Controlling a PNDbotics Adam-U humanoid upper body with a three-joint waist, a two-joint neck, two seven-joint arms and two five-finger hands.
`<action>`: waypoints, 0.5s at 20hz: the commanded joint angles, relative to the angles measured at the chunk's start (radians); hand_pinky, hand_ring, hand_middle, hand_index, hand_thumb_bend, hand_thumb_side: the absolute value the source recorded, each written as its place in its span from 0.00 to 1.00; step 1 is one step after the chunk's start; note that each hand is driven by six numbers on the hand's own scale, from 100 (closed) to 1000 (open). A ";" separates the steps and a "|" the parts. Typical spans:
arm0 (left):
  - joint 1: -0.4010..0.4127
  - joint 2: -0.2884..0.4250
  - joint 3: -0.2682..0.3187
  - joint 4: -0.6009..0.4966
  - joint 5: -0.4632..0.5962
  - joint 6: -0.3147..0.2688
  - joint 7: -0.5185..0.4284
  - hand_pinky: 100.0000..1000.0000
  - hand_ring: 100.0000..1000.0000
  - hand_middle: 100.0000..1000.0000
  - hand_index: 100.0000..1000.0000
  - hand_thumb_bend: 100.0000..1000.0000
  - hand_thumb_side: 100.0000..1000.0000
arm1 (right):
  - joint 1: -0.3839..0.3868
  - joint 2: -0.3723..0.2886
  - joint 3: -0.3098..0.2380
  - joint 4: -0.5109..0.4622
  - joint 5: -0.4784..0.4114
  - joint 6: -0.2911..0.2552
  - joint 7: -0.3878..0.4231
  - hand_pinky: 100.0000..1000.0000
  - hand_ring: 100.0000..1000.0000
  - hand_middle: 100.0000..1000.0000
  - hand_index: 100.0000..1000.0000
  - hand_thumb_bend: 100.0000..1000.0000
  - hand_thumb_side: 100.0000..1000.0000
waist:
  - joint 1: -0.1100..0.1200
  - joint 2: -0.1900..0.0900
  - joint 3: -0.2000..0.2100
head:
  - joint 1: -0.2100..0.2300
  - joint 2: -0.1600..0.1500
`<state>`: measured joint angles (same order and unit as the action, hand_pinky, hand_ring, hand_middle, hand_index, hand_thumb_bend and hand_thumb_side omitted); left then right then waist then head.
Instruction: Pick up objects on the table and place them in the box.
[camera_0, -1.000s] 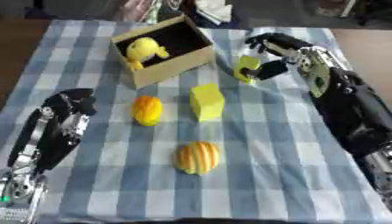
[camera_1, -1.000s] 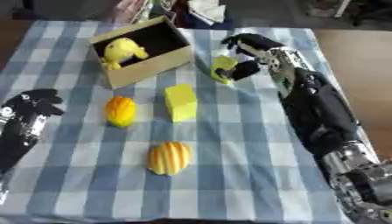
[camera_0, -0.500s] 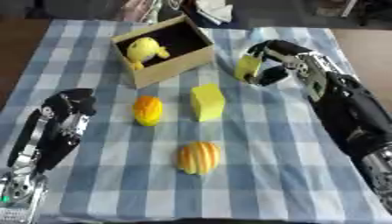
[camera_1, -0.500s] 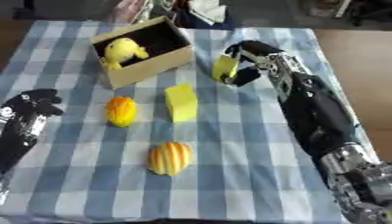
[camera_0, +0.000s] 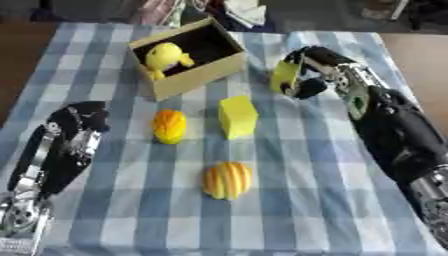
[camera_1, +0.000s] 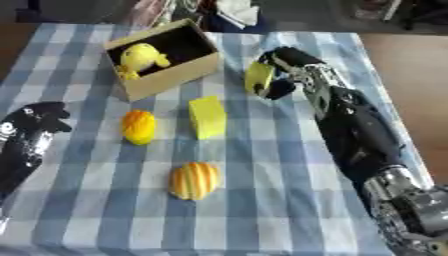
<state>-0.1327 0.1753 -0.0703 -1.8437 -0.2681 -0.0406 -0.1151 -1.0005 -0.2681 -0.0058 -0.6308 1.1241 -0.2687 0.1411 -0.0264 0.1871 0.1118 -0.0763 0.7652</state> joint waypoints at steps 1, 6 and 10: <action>-0.011 0.004 0.000 -0.016 0.000 0.003 0.001 0.70 0.55 0.59 0.75 0.10 0.67 | -0.017 -0.018 -0.007 -0.039 -0.014 -0.002 -0.057 0.68 0.49 0.33 0.47 0.01 0.10 | 0.014 -0.019 0.000 | -0.002 0.005; -0.012 0.006 -0.001 -0.016 0.001 0.002 0.000 0.70 0.55 0.59 0.75 0.10 0.67 | -0.043 -0.028 0.004 -0.094 -0.077 -0.030 -0.106 0.68 0.48 0.32 0.46 0.00 0.09 | 0.013 -0.021 0.001 | -0.002 0.005; -0.015 0.009 -0.005 -0.017 0.002 0.001 -0.004 0.70 0.55 0.59 0.75 0.10 0.67 | -0.083 -0.027 0.011 -0.132 -0.139 -0.037 -0.110 0.69 0.47 0.32 0.47 0.00 0.07 | 0.010 -0.021 0.012 | -0.009 0.005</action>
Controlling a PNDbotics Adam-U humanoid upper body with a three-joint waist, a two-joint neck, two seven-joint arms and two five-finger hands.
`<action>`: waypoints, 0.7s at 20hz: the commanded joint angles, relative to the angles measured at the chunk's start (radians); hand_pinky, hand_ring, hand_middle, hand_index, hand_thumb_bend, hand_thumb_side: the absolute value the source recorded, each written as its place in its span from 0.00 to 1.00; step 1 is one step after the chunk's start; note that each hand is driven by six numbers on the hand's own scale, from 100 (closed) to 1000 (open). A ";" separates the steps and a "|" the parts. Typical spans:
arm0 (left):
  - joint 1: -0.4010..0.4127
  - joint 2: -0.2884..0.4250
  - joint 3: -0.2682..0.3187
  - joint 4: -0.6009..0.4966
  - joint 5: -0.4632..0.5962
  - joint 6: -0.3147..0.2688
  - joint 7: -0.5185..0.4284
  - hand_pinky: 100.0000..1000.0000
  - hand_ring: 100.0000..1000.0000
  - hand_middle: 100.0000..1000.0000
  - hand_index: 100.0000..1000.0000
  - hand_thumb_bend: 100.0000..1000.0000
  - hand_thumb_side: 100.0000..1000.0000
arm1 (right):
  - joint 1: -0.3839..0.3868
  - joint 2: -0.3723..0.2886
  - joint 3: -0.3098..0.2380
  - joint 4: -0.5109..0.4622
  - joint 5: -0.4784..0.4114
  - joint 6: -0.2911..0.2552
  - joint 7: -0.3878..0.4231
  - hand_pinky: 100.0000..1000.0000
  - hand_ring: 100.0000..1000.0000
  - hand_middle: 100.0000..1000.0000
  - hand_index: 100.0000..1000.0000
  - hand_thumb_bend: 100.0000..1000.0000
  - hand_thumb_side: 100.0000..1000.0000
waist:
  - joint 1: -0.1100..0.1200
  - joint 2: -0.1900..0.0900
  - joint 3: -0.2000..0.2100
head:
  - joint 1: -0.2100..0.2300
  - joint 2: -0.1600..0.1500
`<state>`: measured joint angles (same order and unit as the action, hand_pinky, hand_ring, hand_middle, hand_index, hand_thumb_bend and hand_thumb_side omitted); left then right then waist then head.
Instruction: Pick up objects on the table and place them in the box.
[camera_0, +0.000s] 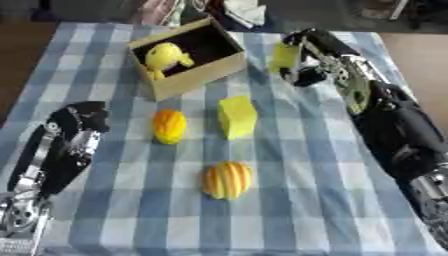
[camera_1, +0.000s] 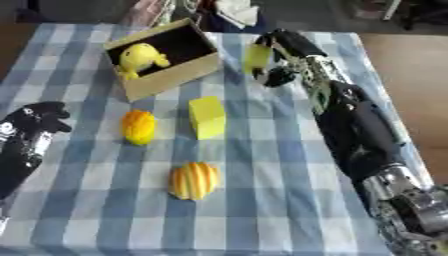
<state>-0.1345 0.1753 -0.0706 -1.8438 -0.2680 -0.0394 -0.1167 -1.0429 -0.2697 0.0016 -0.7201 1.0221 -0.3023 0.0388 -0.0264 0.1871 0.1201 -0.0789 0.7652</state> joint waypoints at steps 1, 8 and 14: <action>-0.015 0.010 -0.006 -0.018 0.002 -0.001 -0.005 0.70 0.55 0.59 0.75 0.10 0.67 | -0.052 -0.025 0.006 -0.047 -0.046 -0.002 -0.007 0.69 0.47 0.32 0.47 0.00 0.07 | 0.008 -0.021 0.010 | -0.010 0.005; -0.030 0.012 -0.028 -0.021 0.011 -0.009 -0.026 0.70 0.55 0.59 0.75 0.10 0.66 | -0.105 0.014 0.005 -0.035 -0.042 0.010 -0.002 0.71 0.49 0.38 0.53 0.00 0.08 | -0.002 -0.018 0.073 | -0.063 0.005; -0.039 0.010 -0.044 -0.021 0.017 -0.013 -0.044 0.70 0.55 0.59 0.75 0.10 0.66 | -0.113 0.096 -0.011 0.023 0.019 0.043 0.039 0.73 0.56 0.51 0.69 0.00 0.19 | -0.006 -0.016 0.113 | -0.110 0.005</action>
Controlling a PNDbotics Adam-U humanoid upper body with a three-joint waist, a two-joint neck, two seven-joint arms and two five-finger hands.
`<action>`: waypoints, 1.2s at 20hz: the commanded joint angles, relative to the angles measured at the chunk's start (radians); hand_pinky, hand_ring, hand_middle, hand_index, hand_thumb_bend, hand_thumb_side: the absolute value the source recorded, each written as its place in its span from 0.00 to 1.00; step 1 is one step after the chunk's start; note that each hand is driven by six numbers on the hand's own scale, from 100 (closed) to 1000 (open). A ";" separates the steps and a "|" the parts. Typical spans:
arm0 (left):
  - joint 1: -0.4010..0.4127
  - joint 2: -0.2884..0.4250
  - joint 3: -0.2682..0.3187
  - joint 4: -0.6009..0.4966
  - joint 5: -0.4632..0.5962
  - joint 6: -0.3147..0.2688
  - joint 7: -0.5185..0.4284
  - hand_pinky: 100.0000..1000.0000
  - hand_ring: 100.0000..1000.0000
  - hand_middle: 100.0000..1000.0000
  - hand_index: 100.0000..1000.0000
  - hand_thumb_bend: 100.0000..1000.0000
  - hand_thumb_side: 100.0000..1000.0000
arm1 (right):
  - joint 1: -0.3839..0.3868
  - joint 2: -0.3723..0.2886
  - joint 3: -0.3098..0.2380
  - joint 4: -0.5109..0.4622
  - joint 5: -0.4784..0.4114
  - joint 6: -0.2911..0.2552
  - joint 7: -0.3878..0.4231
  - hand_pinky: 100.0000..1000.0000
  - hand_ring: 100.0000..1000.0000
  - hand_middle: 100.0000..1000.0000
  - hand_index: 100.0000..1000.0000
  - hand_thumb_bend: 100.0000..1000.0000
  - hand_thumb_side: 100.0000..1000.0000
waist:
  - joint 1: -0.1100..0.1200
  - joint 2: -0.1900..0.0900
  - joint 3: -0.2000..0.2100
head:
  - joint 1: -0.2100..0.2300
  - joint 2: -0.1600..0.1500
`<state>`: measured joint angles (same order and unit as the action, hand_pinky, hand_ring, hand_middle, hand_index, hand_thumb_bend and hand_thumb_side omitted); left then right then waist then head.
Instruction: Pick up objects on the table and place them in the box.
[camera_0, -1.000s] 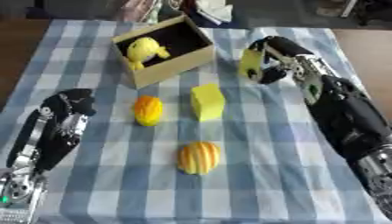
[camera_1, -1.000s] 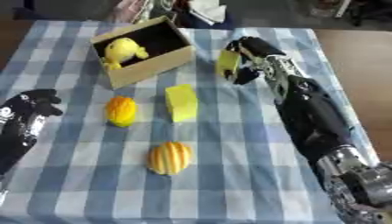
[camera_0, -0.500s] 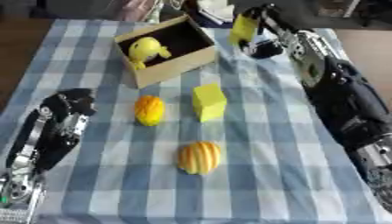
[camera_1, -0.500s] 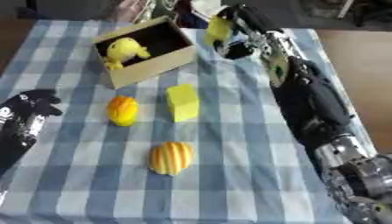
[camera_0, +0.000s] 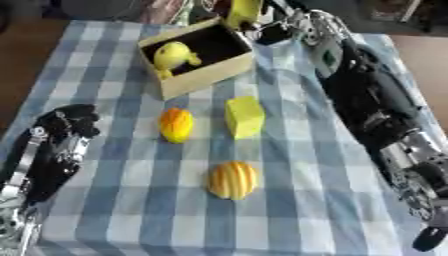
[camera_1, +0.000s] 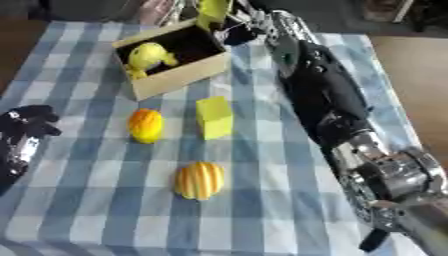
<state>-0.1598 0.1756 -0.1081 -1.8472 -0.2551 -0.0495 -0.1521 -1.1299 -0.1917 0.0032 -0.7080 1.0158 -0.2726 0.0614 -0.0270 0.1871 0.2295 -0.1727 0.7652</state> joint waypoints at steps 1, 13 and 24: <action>-0.015 0.009 -0.008 -0.018 0.005 -0.004 -0.011 0.70 0.55 0.59 0.75 0.10 0.66 | -0.024 0.031 -0.016 0.018 0.035 0.022 0.024 0.74 0.57 0.53 0.70 0.00 0.21 | -0.006 -0.016 0.008 | -0.021 0.005; -0.019 0.006 -0.012 -0.015 0.008 -0.005 -0.017 0.70 0.55 0.59 0.75 0.10 0.67 | -0.012 0.072 -0.004 0.010 0.190 0.137 -0.033 0.82 0.79 0.86 0.96 0.28 0.55 | -0.009 -0.015 0.017 | -0.035 0.005; -0.008 0.010 0.013 -0.015 -0.001 -0.001 0.007 0.69 0.55 0.59 0.75 0.10 0.67 | 0.004 -0.029 0.164 -0.165 0.065 -0.023 0.105 0.82 0.77 0.82 0.94 0.18 0.46 | -0.006 -0.009 -0.048 | -0.004 0.005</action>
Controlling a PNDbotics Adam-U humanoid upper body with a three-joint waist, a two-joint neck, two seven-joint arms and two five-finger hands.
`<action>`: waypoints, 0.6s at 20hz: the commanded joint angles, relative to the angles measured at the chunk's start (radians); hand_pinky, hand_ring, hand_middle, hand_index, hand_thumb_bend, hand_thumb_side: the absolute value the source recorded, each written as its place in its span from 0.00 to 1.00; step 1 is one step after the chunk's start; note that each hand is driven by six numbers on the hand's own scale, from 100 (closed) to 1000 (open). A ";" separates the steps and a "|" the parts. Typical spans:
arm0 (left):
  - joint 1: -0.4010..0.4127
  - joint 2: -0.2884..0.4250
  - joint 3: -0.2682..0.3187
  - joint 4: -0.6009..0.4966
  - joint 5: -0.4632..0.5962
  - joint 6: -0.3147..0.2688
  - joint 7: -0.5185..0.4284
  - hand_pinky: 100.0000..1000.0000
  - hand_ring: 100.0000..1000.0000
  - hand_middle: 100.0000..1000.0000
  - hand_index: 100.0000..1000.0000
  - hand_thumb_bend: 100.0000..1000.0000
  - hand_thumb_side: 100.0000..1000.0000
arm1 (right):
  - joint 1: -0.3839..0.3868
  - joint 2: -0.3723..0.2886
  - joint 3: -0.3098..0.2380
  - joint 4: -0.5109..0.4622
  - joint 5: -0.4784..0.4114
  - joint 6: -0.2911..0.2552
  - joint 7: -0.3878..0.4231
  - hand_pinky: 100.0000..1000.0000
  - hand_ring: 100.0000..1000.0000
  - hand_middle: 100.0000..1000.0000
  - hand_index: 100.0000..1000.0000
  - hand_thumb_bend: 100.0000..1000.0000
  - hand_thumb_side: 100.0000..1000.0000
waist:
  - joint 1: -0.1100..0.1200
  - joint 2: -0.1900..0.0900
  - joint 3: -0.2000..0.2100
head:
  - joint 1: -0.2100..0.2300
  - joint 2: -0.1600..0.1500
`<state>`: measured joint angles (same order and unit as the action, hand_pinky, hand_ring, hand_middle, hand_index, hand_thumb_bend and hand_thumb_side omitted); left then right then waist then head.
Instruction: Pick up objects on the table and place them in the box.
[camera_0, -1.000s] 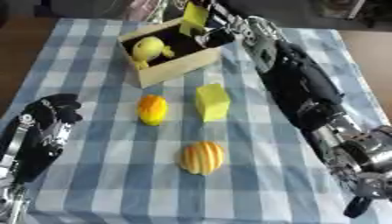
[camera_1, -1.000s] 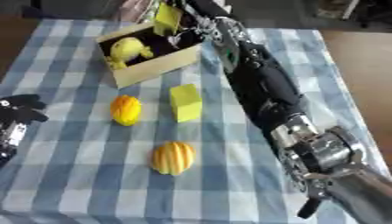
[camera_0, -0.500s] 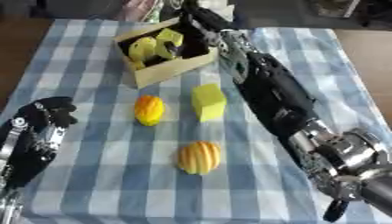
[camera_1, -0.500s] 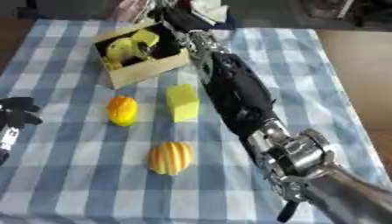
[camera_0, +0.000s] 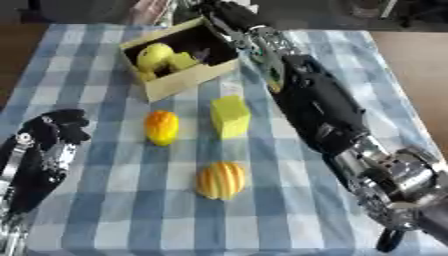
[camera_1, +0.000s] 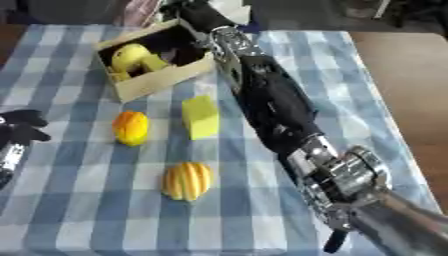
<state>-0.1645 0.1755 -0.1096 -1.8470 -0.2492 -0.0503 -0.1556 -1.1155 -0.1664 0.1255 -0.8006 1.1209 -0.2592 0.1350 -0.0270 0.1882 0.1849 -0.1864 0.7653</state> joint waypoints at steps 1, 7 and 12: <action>-0.002 0.011 0.019 -0.016 -0.009 0.001 0.015 0.69 0.55 0.59 0.75 0.10 0.67 | 0.002 -0.075 0.062 -0.099 -0.056 -0.053 0.049 0.82 0.77 0.82 0.94 0.17 0.46 | -0.005 -0.009 -0.012 | 0.015 0.005; 0.004 0.014 0.040 -0.018 -0.018 0.007 0.038 0.69 0.55 0.59 0.75 0.11 0.66 | 0.109 -0.252 0.123 -0.284 -0.442 -0.260 0.321 0.83 0.78 0.82 0.94 0.15 0.47 | -0.003 -0.007 -0.049 | 0.038 0.005; 0.006 0.015 0.043 -0.018 -0.020 0.007 0.041 0.69 0.55 0.59 0.75 0.11 0.66 | 0.179 -0.315 0.183 -0.410 -0.633 -0.257 0.541 0.84 0.81 0.85 0.95 0.17 0.50 | -0.001 -0.007 -0.058 | 0.041 0.005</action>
<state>-0.1531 0.1760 -0.0754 -1.8471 -0.2649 -0.0427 -0.1193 -0.9216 -0.4438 0.3007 -1.1639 0.5374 -0.5136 0.6263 -0.0270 0.1884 0.1287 -0.1490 0.7653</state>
